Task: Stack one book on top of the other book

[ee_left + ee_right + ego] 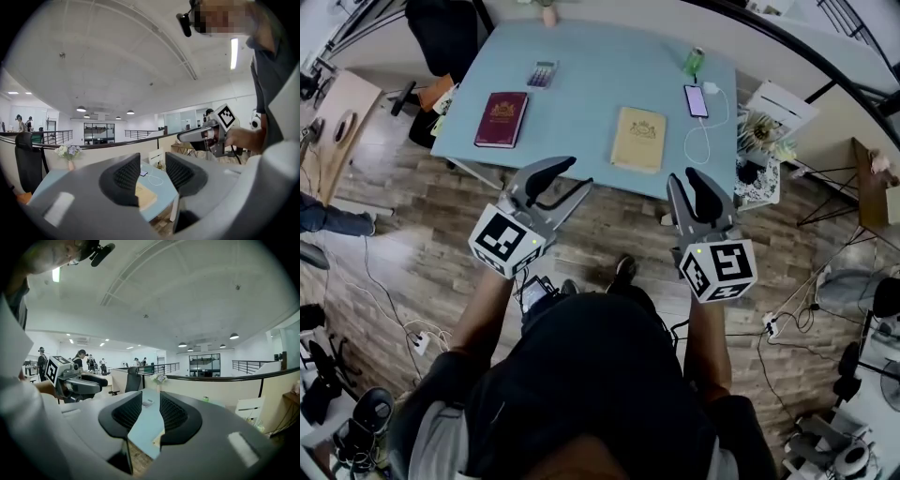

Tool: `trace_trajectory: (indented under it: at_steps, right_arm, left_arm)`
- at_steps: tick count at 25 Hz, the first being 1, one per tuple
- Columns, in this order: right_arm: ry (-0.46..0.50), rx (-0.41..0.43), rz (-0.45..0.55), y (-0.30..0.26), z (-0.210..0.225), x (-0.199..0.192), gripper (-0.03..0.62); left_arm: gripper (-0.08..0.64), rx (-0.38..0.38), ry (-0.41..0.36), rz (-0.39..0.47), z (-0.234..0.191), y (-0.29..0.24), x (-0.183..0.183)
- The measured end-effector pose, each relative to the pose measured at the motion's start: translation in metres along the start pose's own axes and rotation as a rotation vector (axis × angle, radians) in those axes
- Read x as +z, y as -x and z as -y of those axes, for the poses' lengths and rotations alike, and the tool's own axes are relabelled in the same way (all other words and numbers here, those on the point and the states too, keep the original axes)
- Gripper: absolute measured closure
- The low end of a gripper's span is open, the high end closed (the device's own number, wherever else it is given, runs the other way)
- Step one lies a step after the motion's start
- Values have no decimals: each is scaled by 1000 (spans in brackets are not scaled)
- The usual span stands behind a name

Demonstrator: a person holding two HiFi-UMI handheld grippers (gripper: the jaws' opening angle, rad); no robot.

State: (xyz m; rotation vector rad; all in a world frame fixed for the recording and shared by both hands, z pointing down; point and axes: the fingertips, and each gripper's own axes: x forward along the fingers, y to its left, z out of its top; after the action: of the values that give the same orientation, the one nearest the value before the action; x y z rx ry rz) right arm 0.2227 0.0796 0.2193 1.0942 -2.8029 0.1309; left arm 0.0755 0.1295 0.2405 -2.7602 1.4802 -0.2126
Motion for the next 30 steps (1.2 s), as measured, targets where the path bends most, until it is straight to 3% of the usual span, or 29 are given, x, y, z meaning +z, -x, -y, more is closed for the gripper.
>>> trace_trajectory:
  at_steps: [12, 18, 30]
  right_arm:
    - [-24, 130, -11, -32, 68, -7, 491]
    - [-31, 177, -1, -40, 89, -8, 491]
    - [-47, 186, -10, -50, 114, -14, 491]
  left_arm:
    - [347, 113, 33, -76, 9, -60, 1]
    - [347, 160, 6, -81, 9, -77, 0]
    - [347, 169, 5, -96, 6, -102, -6]
